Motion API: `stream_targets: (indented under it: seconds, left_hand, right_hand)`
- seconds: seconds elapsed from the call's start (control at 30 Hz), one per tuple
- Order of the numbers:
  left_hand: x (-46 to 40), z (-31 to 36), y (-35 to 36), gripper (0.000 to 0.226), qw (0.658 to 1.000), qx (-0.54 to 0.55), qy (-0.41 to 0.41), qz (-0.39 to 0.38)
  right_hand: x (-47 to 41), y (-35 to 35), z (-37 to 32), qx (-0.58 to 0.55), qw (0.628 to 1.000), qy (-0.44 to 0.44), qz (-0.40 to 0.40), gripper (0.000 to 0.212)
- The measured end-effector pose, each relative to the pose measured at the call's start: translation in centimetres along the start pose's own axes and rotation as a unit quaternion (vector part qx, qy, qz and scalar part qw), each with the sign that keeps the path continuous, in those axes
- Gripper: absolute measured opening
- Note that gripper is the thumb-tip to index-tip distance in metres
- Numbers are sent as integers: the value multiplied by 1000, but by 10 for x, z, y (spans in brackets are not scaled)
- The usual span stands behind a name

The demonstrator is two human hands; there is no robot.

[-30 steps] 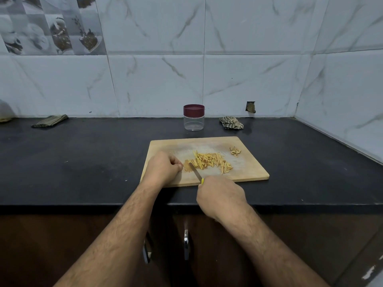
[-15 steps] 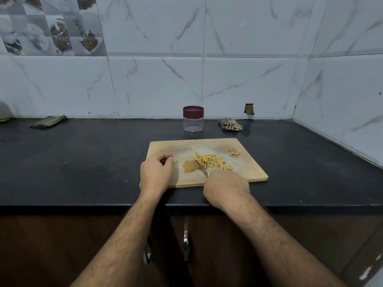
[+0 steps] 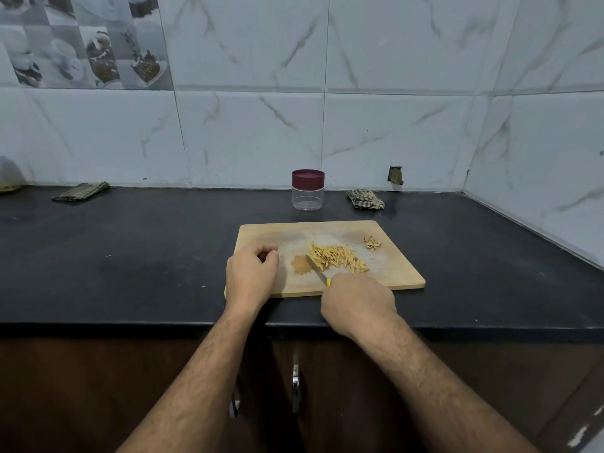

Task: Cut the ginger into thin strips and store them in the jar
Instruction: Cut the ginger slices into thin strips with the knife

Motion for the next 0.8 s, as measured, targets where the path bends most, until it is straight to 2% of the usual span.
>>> stream_targets:
  seconds: [0.1, 0.33, 0.57, 0.63, 0.8]
  left_hand:
    - [1, 1, -1, 22, 1000, 4, -1, -1]
    - [0, 4, -3, 29, 1000, 9, 0, 15]
    - [-22, 1, -19, 34, 999, -22, -7, 24]
    - [-36, -3, -25, 34, 998, -61, 2, -1]
    - [-63, -9, -19, 34, 973, -173, 53, -141]
  right_hand:
    - [-1, 0, 0, -1, 1000, 8, -19, 24]
    - [-7, -4, -5, -57, 998, -30, 4, 25]
    - [-28, 3, -14, -157, 985, -37, -66, 21]
    - [-31, 3, -12, -157, 985, -37, -66, 22]
    - [-35, 5, -9, -173, 981, -45, -72, 24]
Point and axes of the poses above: each hand's wrist, its own x-axis away from the middle knuckle, its own y-axis out of the palm, z = x × y, the point moved 2 cm from there along -x, towards the middle knuckle, and after that the axes turned 10 degrees about y, right-handed, at the moved point
